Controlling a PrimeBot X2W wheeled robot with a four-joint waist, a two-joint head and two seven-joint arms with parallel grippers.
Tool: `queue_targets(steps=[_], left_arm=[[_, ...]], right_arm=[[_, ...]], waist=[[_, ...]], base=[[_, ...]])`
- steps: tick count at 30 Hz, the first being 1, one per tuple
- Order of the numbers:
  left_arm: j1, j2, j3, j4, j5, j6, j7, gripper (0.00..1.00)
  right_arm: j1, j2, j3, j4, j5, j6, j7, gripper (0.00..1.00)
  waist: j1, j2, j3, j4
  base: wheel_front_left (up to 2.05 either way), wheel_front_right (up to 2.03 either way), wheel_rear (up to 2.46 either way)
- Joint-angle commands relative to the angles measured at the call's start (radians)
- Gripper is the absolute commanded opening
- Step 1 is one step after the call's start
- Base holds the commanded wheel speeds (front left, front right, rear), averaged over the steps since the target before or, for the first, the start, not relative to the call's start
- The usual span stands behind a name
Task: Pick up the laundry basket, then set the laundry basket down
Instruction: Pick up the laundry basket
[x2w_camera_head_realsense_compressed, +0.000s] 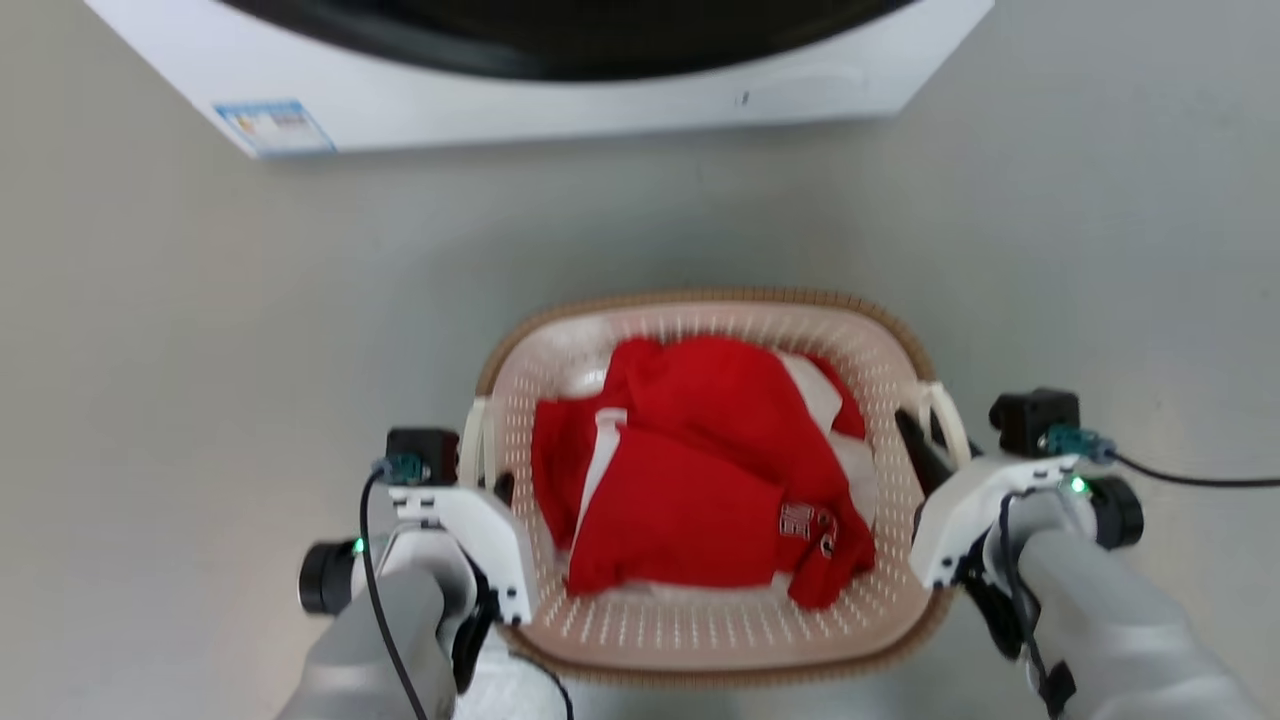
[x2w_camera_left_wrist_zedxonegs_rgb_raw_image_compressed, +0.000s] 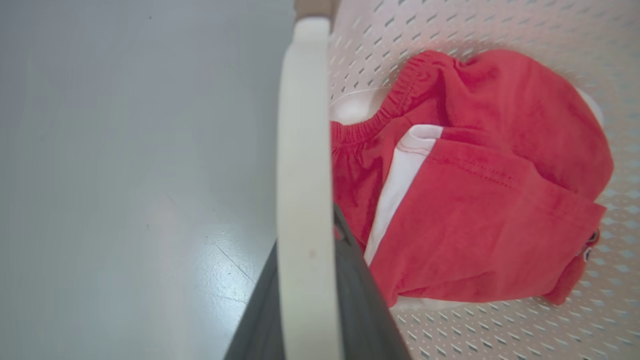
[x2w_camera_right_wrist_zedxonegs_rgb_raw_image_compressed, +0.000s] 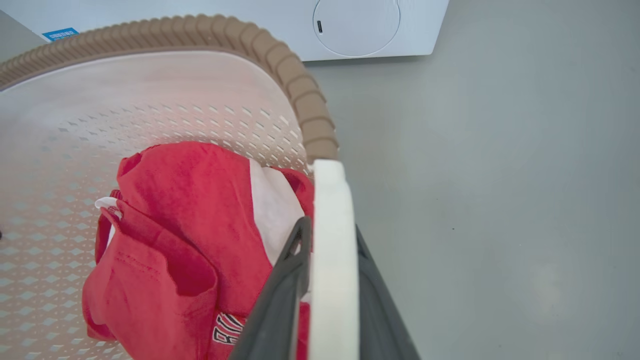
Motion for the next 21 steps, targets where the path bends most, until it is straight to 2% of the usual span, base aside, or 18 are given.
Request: queue_targets(steps=[1,11,21], left_arm=[[0.033,0.006,0.001,-0.004,-0.021,-0.017,0.009,0.00],[0.119,0.006,-0.059,0.018,-0.112,-0.031,0.096,0.00],[0.154,0.008,-0.071,0.048,-0.142,-0.015,0.173,0.00]], right_arm=[[0.058,0.009,0.062,0.000,0.033,0.008,0.000,0.00],[0.116,-0.008,0.234,0.018,0.201,0.008,0.084,0.00],[0.133,-0.023,0.333,0.005,0.324,0.008,0.171,0.00]], waist=[[0.0000,0.0000,-0.114,-0.008],[0.0000,0.0000,-0.337,0.004],[0.0000,0.0000,-0.434,0.011]], base=[[0.00,0.00,0.00],[0.00,0.00,0.00],[0.00,0.00,0.00]])
